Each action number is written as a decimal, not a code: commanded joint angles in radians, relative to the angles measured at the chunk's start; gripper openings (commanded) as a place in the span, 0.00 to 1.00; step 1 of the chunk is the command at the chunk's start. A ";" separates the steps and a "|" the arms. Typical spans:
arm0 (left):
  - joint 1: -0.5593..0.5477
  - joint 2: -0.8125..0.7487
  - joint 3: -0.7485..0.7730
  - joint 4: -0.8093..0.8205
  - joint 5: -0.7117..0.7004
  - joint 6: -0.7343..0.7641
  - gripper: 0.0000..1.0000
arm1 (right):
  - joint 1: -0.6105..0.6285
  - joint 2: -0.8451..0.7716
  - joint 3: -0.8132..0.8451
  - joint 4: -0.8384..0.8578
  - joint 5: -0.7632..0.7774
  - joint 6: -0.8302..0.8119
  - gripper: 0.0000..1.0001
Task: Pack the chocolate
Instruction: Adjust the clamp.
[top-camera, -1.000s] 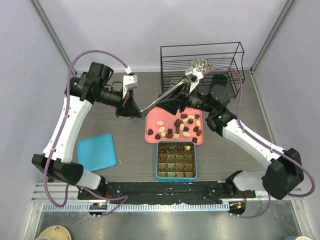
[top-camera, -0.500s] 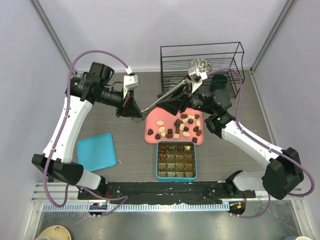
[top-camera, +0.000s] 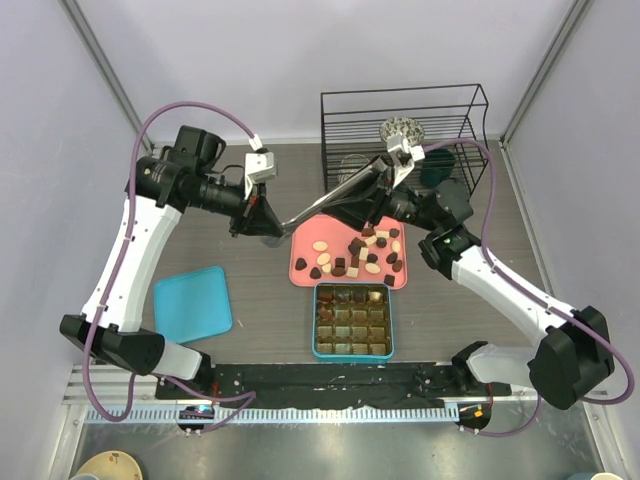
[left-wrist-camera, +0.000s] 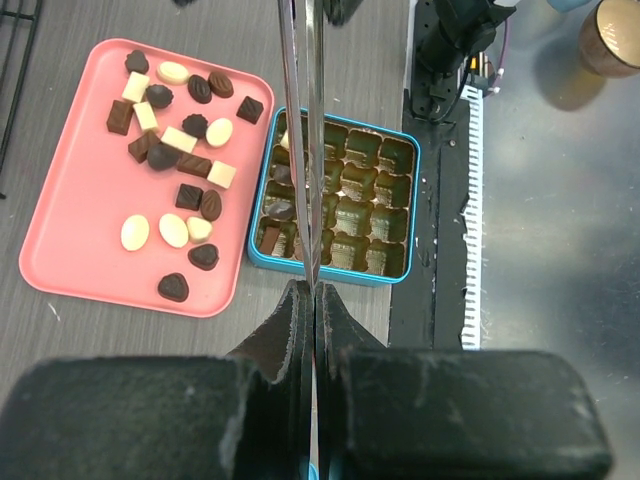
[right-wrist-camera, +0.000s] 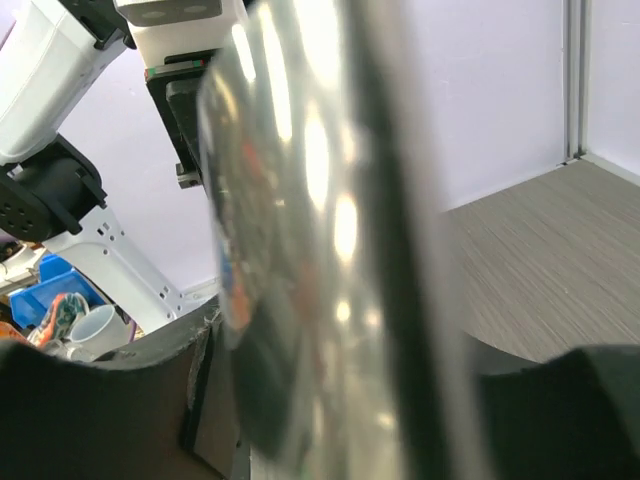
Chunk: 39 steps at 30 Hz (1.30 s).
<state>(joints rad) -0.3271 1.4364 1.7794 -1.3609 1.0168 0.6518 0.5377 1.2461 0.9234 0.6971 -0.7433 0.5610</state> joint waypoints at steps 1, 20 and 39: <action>-0.004 -0.042 0.002 -0.299 0.011 0.011 0.00 | -0.034 -0.047 0.041 -0.033 -0.057 -0.018 0.56; -0.006 -0.054 -0.012 -0.300 0.020 0.017 0.00 | -0.076 0.010 0.160 -0.050 -0.240 0.020 0.49; -0.044 -0.054 -0.009 -0.299 0.028 -0.003 0.01 | -0.111 0.093 0.193 0.248 -0.300 0.255 0.41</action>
<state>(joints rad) -0.3557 1.4048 1.7638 -1.3582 1.0050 0.6460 0.4339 1.3315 1.0733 0.8146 -1.0328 0.7254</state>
